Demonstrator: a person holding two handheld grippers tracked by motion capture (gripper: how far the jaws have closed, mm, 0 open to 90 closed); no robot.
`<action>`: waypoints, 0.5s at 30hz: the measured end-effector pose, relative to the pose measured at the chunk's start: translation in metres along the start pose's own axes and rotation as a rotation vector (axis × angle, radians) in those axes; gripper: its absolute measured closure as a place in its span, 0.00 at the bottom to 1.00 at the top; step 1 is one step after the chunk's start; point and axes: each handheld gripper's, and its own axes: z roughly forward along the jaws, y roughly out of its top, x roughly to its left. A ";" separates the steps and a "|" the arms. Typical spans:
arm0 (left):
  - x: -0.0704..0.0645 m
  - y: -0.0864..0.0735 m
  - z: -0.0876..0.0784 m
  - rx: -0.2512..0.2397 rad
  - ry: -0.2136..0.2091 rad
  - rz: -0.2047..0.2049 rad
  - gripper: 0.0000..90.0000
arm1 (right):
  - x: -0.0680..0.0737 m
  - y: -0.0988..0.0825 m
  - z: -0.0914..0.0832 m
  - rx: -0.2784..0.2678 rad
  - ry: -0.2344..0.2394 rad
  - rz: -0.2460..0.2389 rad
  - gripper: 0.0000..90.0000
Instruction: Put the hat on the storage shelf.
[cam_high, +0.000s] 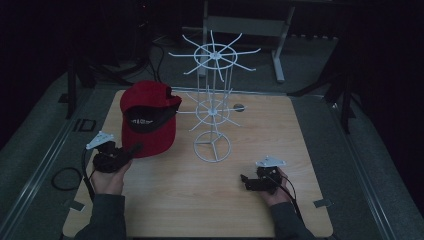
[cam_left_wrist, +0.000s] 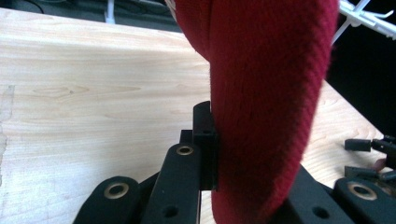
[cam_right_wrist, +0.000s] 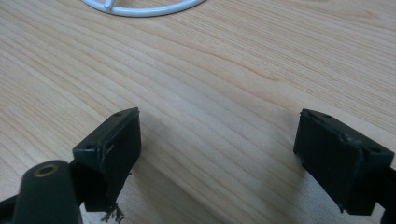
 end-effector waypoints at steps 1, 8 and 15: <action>0.000 0.001 0.000 -0.005 -0.001 -0.003 0.95 | 0.000 0.000 0.000 0.000 0.000 0.000 0.16; -0.002 0.009 -0.003 -0.032 0.000 -0.001 0.95 | 0.000 0.000 0.000 0.000 0.000 0.000 0.16; -0.005 0.018 -0.007 -0.059 0.004 0.009 0.95 | 0.000 0.000 0.000 0.000 0.000 0.001 0.16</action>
